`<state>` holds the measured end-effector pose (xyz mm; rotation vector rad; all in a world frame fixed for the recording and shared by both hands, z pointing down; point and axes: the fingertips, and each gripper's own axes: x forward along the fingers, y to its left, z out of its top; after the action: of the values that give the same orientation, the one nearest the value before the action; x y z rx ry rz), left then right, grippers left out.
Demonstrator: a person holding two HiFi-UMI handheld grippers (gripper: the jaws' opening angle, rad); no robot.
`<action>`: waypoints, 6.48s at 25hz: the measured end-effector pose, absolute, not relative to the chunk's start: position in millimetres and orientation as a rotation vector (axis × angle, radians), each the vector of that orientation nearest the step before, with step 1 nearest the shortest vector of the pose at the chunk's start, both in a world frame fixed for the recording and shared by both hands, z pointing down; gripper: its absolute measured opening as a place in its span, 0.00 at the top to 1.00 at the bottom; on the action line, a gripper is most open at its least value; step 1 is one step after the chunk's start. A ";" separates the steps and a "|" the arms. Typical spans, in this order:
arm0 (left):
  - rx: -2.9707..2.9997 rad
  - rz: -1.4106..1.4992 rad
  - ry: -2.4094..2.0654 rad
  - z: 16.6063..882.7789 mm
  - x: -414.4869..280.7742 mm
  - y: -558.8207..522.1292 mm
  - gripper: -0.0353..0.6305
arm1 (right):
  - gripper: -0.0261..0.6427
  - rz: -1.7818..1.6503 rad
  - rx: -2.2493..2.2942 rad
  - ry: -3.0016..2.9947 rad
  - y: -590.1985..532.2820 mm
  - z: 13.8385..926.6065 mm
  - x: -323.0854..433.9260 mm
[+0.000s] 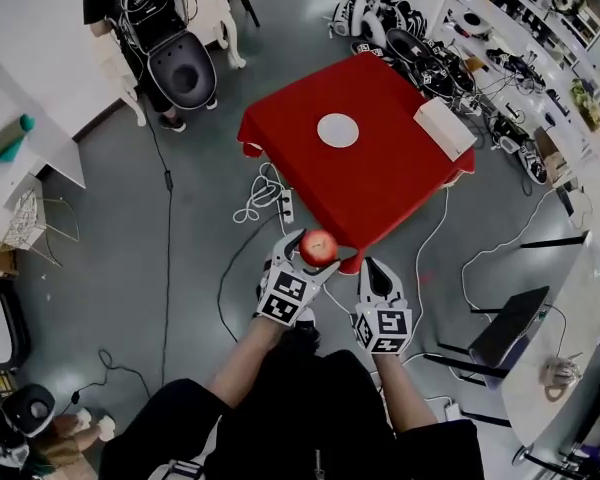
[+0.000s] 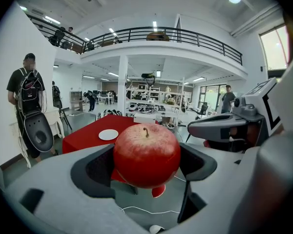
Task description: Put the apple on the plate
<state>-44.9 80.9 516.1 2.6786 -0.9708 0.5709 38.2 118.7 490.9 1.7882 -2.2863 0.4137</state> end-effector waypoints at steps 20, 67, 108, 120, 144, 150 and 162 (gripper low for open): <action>2.683 0.593 -0.933 531.9 -26.5 -10.0 0.34 | 0.94 0.441 1.814 -2.273 29.8 504.2 52.8; 2.510 0.613 -1.208 560.3 28.0 -259.0 0.34 | 0.94 0.555 1.454 -2.440 -231.0 553.5 104.5; 2.536 0.692 -1.157 717.6 86.4 -404.3 0.34 | 0.94 0.640 1.688 -2.166 -243.6 601.1 198.2; 2.502 0.772 -1.130 749.5 81.1 -406.0 0.34 | 0.94 0.672 1.679 -2.160 -246.1 607.6 194.2; 2.563 0.688 -1.125 737.8 85.2 -401.2 0.30 | 0.94 0.689 1.681 -2.153 -234.5 612.8 189.2; 2.565 0.682 -1.167 726.9 78.8 -401.3 0.30 | 0.94 0.694 1.667 -2.161 -231.4 614.1 186.5; 2.614 0.663 -1.248 703.5 74.3 -400.3 0.31 | 0.94 0.694 1.652 -2.171 -227.6 611.3 187.0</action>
<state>74.3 -400.3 703.5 2.6143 -1.2478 0.6630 187.0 -227.6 611.3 1.6520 -2.1708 0.6943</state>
